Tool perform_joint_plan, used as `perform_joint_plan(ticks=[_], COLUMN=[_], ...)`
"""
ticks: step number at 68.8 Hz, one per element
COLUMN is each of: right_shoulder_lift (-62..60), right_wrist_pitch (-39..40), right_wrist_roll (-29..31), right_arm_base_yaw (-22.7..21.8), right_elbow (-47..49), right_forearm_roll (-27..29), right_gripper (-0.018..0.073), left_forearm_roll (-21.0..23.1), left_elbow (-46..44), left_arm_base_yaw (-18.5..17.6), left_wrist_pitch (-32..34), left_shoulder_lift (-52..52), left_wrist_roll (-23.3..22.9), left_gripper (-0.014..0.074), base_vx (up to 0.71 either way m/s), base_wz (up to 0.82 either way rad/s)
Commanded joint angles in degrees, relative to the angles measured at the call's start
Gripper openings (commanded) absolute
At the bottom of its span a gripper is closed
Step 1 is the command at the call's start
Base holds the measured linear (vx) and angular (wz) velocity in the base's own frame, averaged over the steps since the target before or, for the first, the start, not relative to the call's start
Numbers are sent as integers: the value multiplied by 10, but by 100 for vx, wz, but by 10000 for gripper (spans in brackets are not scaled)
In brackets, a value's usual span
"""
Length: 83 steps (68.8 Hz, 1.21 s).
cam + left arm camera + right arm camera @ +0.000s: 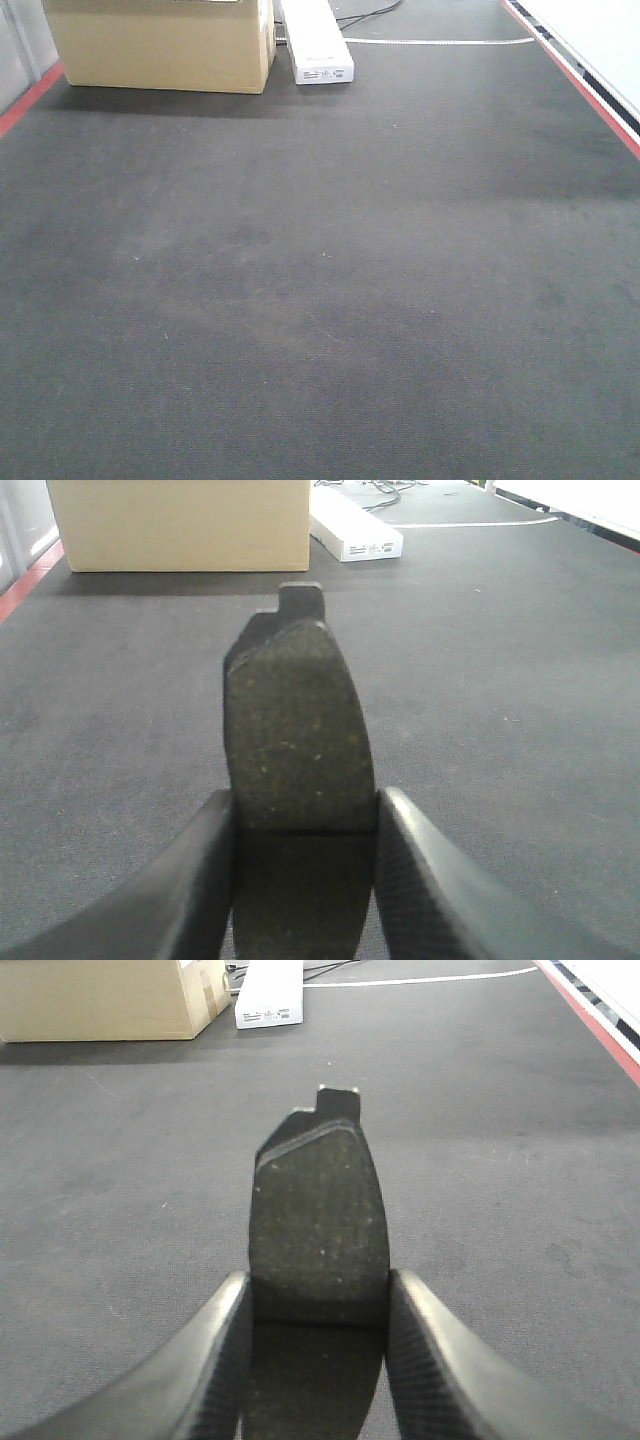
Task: Move and align brake pads A on conveyor
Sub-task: 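Approach the conveyor belt and stop, holding both brake pads, then lower the left gripper and release its brake pad onto the belt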
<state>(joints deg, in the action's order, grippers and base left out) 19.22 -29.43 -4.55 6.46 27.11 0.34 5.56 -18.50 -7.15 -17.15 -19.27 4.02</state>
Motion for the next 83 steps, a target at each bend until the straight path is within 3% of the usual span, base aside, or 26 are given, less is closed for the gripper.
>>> perform_joint_plan(ticks=[1, 12, 24, 54, 83], right_shoulder_lift=[4, 4, 4, 4, 4], right_wrist_pitch=[55, 55, 55, 55, 55], right_wrist_roll=[4, 4, 4, 4, 4], right_arm_base_yaw=[0, 0, 0, 0, 0], right_elbow=[18, 18, 18, 18, 18], right_forearm_roll=[-3, -3, -3, -3, -3], right_gripper=[-7, -7, -7, -7, -7], left_forearm_roll=[5, 6, 6, 1, 1], left_elbow=[-16, -24, -83, -280, -441], left_arm_base_yaw=[-2, -2, -2, -2, -2], left_wrist_pitch=[59, 59, 48, -47, -124], left_shoulder_lift=[-4, -21, -126, -499, -736], left_wrist_roll=[-4, -23, -73, -74, -74], left_gripper=[-6, -6, -6, 4, 8], base_vx=[0, 0, 0, 0, 0], base_wz=[0, 0, 0, 0, 0])
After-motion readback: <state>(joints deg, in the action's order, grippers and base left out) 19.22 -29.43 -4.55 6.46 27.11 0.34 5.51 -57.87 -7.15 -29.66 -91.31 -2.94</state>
